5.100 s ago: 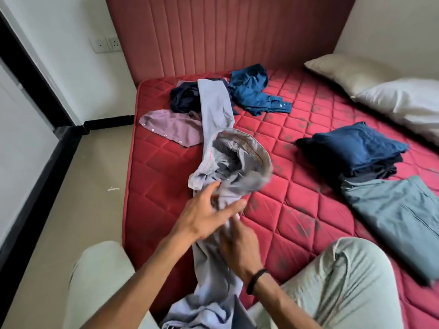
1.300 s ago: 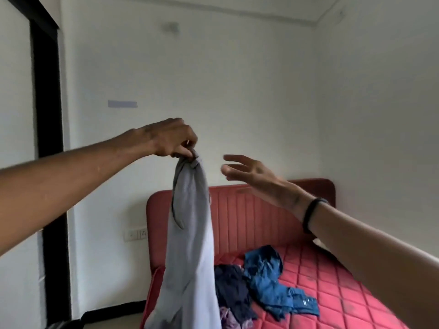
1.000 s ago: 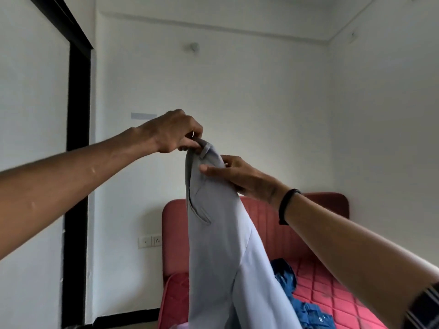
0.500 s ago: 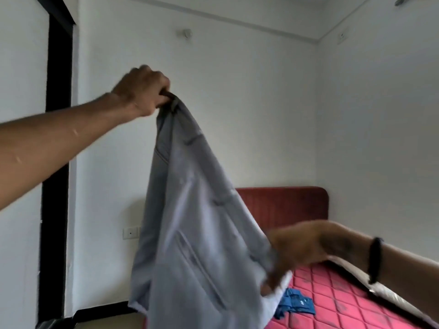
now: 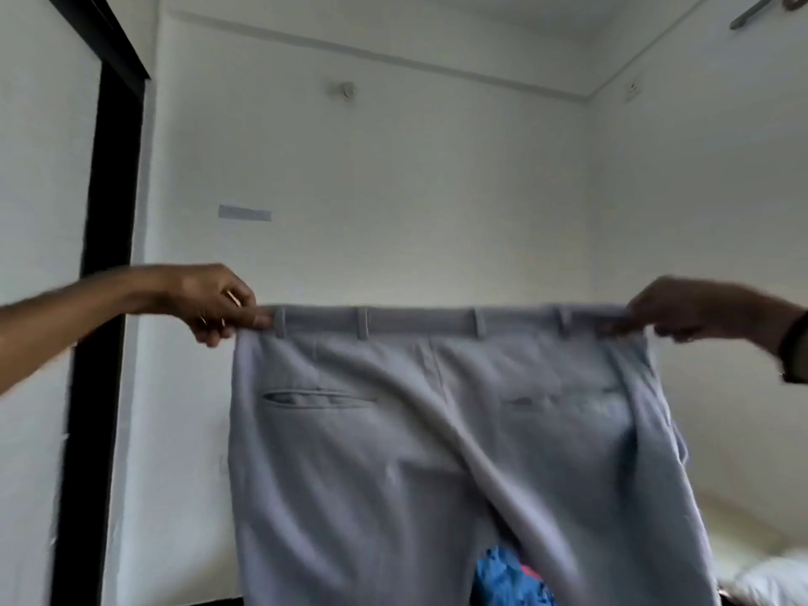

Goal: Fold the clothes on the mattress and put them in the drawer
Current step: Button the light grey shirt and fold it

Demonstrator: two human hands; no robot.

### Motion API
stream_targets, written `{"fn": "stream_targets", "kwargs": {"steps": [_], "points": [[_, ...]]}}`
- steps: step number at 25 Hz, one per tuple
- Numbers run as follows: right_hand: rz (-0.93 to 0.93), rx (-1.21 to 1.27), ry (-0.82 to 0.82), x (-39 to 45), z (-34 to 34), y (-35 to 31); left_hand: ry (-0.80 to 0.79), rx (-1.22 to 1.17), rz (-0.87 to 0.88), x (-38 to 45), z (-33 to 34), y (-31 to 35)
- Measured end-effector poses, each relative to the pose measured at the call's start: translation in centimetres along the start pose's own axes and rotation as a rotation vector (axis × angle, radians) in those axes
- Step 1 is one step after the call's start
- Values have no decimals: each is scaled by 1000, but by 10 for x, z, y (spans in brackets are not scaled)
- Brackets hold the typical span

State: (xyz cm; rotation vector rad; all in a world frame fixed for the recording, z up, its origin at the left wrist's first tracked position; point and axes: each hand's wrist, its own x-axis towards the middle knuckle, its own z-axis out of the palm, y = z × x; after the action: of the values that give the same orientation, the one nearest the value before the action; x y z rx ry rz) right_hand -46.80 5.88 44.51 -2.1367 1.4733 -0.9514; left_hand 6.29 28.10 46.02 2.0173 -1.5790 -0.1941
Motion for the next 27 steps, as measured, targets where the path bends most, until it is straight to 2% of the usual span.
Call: {"fn": "stream_targets", "kwargs": {"steps": [1, 2, 5, 7, 9, 12, 14, 15, 17, 19, 21, 24, 26, 27], "points": [[43, -87, 47, 17, 25, 5, 23, 74, -19, 17, 23, -3], [74, -43, 94, 36, 51, 8, 89, 180, -25, 36, 48, -5], [162, 352, 409, 84, 101, 0, 498, 419, -63, 87, 91, -1], [87, 517, 526, 110, 93, -13, 770, 496, 7, 102, 77, 12], [-25, 698, 553, 123, 66, -28, 961, 458, 139, 102, 47, 29], [-168, 1082, 617, 106, 35, -33, 1098, 362, 291, 74, 21, 36], [-241, 1248, 592, 58, 42, -17, 1070, 293, 305, 27, 40, 16], [-264, 1215, 562, 25, 54, 0, 1044, 285, 309, -1, 64, -1], [-316, 918, 532, -41, 93, 57, 910, 276, 287, -69, 136, -43], [-293, 528, 499, -115, 154, 143, 645, 257, 166, -141, 236, -93], [-205, 298, 401, -193, 225, 230, 330, 242, 62, -209, 345, -143], [14, 15, 186, -312, 318, 334, -194, 355, -88, -295, 467, -187], [135, -112, -53, -368, 348, 375, -590, 408, -72, -325, 509, -190], [181, -233, -185, -385, 357, 388, -729, 395, -46, -332, 520, -186]]}}
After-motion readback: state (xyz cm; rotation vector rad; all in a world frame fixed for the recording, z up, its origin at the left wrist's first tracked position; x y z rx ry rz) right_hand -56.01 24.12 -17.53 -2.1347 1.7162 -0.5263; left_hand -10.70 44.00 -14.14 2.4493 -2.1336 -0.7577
